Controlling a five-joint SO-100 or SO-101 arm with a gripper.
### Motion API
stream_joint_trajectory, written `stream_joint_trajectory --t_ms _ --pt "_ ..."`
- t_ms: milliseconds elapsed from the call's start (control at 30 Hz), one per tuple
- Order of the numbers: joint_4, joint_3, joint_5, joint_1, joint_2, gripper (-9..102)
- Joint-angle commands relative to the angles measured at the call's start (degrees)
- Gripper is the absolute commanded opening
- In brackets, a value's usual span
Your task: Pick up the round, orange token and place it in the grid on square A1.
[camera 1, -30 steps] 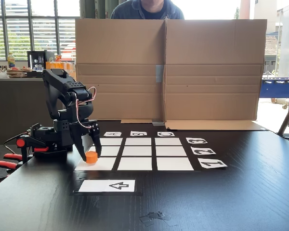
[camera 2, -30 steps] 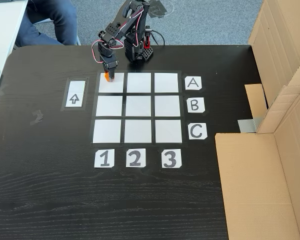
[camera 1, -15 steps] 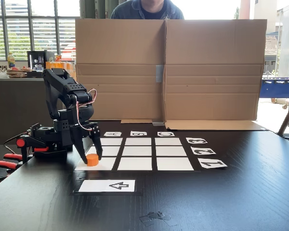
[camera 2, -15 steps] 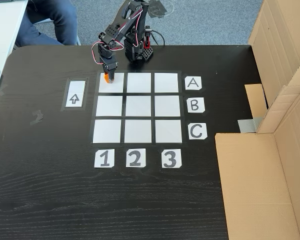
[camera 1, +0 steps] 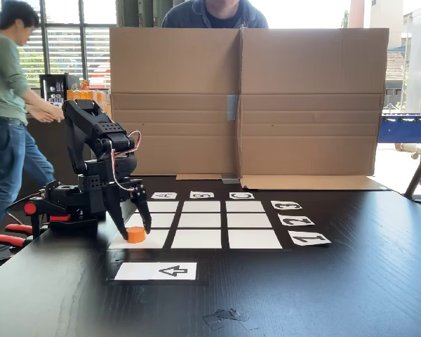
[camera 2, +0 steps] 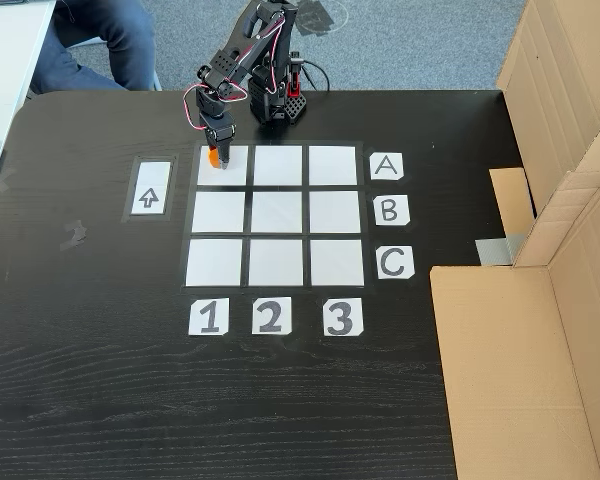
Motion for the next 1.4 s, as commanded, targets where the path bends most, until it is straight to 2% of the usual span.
stream_joint_trajectory --t_ms 0,533,867,1367 --pt "-0.44 -0.09 -1.23 -0.44 -0.18 22" --pt "-6.94 -2.46 -2.64 1.85 0.70 23" --pt "-6.94 -8.35 -2.37 4.48 5.10 23" --pt "-5.80 -10.99 -5.01 21.62 27.25 22"
